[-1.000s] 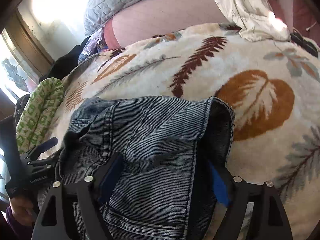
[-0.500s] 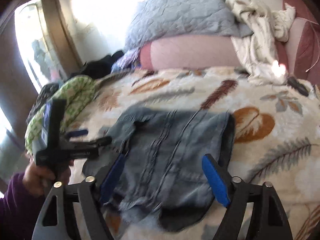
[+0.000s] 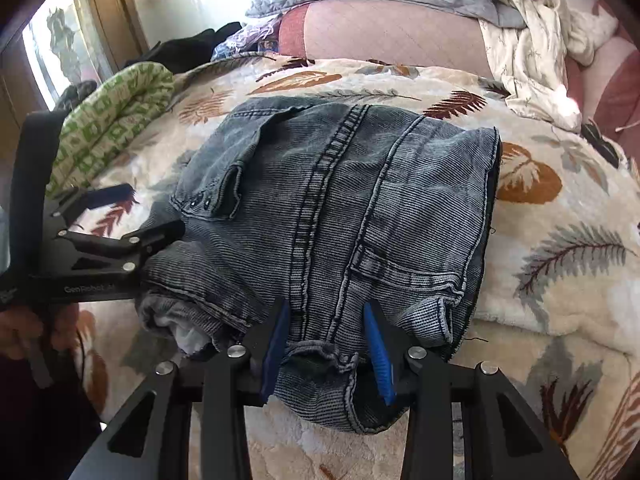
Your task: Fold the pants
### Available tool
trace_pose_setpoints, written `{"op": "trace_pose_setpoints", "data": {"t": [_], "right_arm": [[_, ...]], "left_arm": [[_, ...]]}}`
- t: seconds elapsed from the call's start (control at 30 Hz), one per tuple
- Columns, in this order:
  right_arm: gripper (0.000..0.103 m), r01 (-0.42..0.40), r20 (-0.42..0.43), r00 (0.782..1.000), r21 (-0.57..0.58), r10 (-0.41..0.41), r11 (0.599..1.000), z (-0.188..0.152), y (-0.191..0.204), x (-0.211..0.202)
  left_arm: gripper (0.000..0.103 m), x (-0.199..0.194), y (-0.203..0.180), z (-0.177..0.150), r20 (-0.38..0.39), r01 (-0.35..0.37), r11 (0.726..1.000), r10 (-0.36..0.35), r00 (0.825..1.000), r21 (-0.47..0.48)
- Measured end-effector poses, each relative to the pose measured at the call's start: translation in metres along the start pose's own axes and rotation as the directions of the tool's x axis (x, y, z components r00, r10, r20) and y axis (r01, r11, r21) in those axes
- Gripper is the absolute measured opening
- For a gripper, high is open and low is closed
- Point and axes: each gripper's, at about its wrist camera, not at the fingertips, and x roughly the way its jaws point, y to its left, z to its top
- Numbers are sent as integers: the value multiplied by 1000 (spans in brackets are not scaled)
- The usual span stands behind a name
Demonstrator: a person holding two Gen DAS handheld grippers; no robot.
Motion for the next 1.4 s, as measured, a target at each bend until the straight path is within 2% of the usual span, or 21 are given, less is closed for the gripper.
{"op": "trace_pose_setpoints", "data": {"t": [0.1,0.2,0.27,0.33,0.43,0.53,0.63,0.8,1.17,1.4], "right_arm": [[41,7,11,1000,-4,-7,1000,-2,1,3],[42,-27,37,999,15,27,1000,-4,-5,1],[43,-66,61,996,35,64,997,-4,-10,-1],[43,-112,87,991,66,106,992,-3,-18,-6],[53,-158,142,979,99,143,982,2,-24,-19],[70,-169,228,963,86,146,982,2,-24,-39],[72,-179,271,951,97,147,979,4,-29,-50],[72,-190,291,947,155,139,970,6,-43,-56],[75,-186,305,945,215,115,959,8,-57,-60],[78,-224,265,953,281,149,933,11,-73,-49]], "left_arm": [[103,4,2,-1,-6,6,999,-6,1000,-33],[103,2,15,-3,-1,55,989,-55,998,-137],[103,-4,21,-5,-12,64,972,-68,998,-224],[102,-22,24,-6,5,31,964,-31,1000,-263],[102,-49,21,-6,58,-55,961,73,996,-270],[102,-67,20,-5,79,-86,954,114,990,-286],[102,-77,22,0,100,-94,950,129,987,-297],[102,-91,20,8,118,-98,954,137,984,-284],[102,-100,14,13,127,-85,956,124,984,-280],[102,-70,32,13,79,28,949,-3,997,-315]]}}
